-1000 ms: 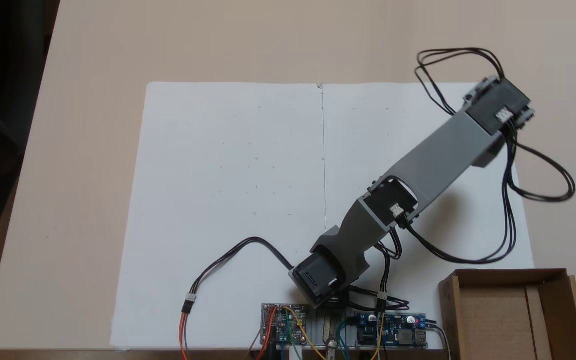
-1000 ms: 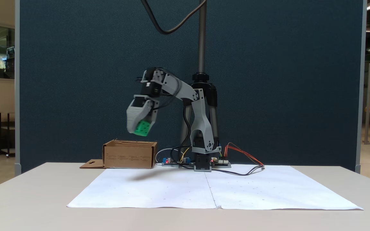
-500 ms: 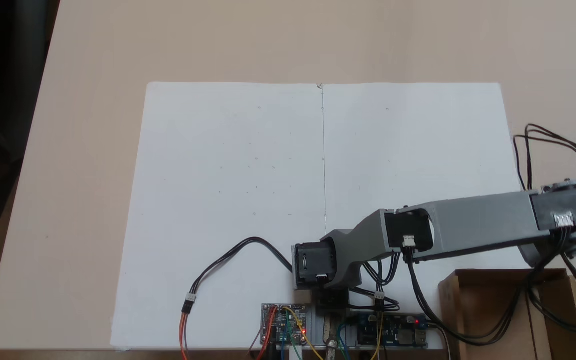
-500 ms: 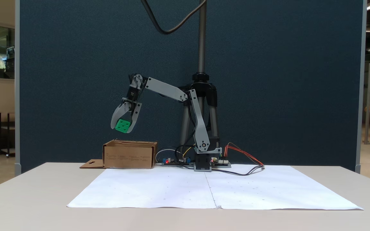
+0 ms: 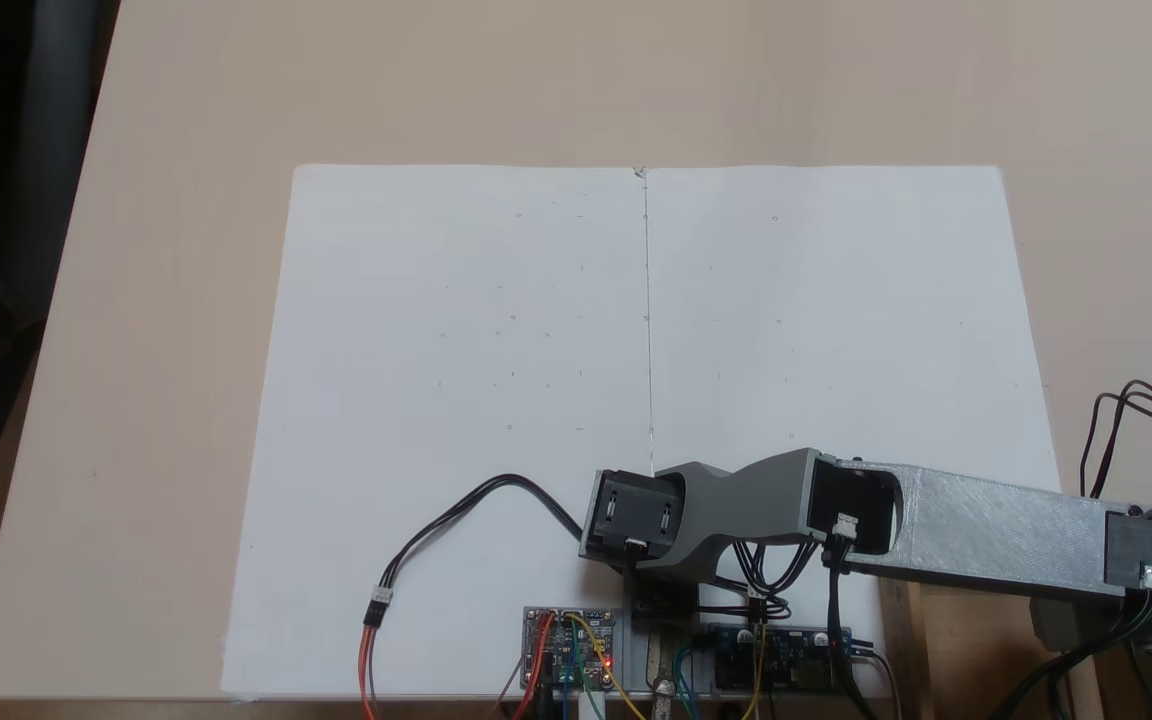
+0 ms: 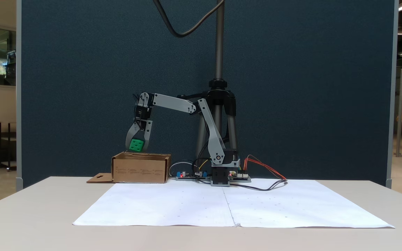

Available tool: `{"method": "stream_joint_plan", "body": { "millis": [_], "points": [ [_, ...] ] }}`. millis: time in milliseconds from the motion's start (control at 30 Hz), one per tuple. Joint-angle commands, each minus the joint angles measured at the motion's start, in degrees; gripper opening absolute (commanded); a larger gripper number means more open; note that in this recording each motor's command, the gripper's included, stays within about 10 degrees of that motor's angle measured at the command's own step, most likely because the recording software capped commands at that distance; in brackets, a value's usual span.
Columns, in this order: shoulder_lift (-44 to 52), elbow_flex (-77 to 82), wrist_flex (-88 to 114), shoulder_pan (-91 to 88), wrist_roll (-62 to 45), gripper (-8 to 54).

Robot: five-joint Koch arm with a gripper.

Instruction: Grasp a green dice and put it in the bin.

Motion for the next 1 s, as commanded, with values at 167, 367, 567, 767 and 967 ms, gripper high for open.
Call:
{"method": "stream_joint_plan", "body": {
  "millis": [167,367,567,767,967],
  "points": [
    [2.2,5.36,-0.88,-0.62,-4.83,40.3],
    [5.54,5.36,-4.48,-2.37,-0.62,40.3],
    [13.27,5.36,-12.04,-8.53,9.67,40.3],
    [20.21,5.36,-15.82,-23.2,16.08,42.6],
    [21.88,5.36,-15.82,-45.44,16.08,44.1]
  ]
}}
